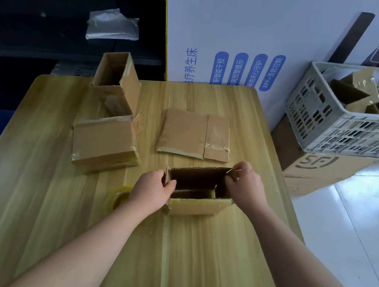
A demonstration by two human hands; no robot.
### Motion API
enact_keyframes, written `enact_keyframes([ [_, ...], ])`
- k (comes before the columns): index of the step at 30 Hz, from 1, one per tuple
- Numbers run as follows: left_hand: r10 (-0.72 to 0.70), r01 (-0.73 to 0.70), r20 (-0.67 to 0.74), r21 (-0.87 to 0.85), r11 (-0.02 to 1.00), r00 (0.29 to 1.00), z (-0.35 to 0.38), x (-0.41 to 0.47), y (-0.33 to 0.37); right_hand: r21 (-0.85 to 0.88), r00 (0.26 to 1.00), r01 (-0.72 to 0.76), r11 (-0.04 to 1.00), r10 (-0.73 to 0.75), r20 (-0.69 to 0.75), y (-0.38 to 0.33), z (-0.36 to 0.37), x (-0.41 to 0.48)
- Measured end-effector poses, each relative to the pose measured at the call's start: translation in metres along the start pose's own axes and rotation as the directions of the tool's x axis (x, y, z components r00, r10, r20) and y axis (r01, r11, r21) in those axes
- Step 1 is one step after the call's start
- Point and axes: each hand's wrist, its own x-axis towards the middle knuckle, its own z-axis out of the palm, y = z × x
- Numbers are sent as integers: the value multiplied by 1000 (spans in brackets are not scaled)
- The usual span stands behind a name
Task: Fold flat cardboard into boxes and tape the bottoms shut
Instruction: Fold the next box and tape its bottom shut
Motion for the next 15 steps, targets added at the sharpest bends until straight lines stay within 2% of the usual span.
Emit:
enact_keyframes([
  [4, -32, 28, -113, -38, 999, 993, 11, -7, 2, 96, 996, -18, 995, 10, 83, 9, 3, -4],
  [10, -157, 137, -67, -238, 961, 985, 19, -8, 2, 188, 984, -25, 982, -9, 178, 19, 0, -7],
  [13, -165, 138, -131, -188, 972, 978, 23, -17, 2, 179, 979, 14, 984, -49, 196, 22, 6, -14],
  [15, -171, 137, -192, -179, 974, 966, 27, -21, 0, 204, 984, 42, 978, -76, 160, 22, 9, -17],
])
